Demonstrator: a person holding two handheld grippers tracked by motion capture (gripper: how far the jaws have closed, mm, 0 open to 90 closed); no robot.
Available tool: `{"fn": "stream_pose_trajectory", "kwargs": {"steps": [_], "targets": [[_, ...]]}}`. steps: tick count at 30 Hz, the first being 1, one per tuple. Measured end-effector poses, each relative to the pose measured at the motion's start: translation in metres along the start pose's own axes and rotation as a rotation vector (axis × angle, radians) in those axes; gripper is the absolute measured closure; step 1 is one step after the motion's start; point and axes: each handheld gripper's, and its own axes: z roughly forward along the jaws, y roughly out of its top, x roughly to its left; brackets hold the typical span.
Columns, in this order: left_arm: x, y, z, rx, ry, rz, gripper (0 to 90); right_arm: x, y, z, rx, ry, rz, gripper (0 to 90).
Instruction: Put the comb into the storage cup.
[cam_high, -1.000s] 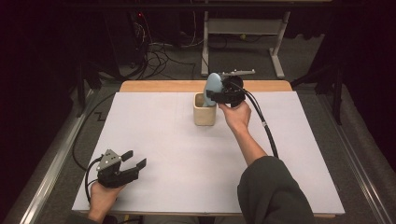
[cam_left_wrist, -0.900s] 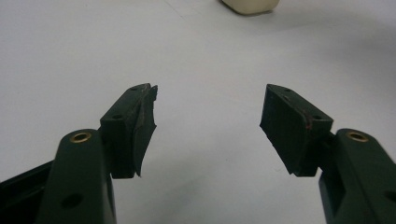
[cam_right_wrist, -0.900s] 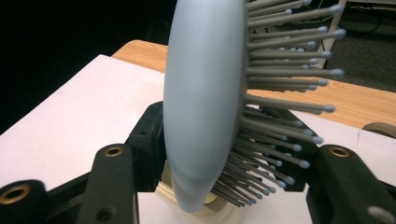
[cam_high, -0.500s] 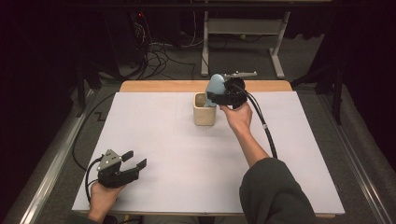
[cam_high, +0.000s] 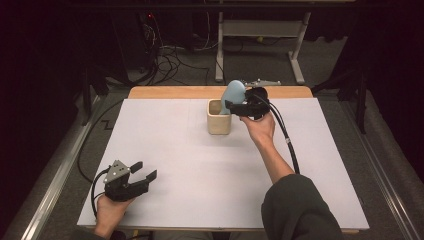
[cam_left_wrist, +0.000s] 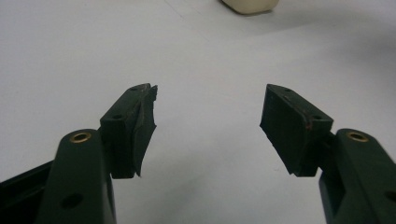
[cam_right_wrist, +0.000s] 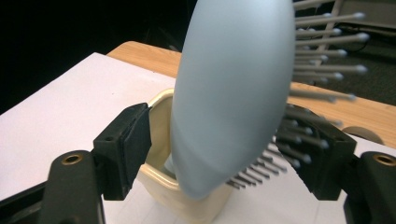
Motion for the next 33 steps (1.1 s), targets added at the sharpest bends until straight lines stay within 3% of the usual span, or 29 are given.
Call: {"fn": "stream_pose_trajectory", "kwargs": {"steps": [13,33], "targets": [[0.000,0.000,0.000,-0.001,0.002,-0.005,35.2,0.000,-0.009,-0.018,-0.015,0.000,-0.042,25.8],[0.000,0.000,0.000,0.000,0.003,-0.007,35.2,-0.003,-0.016,-0.036,-0.042,0.014,-0.039,25.9]]}}
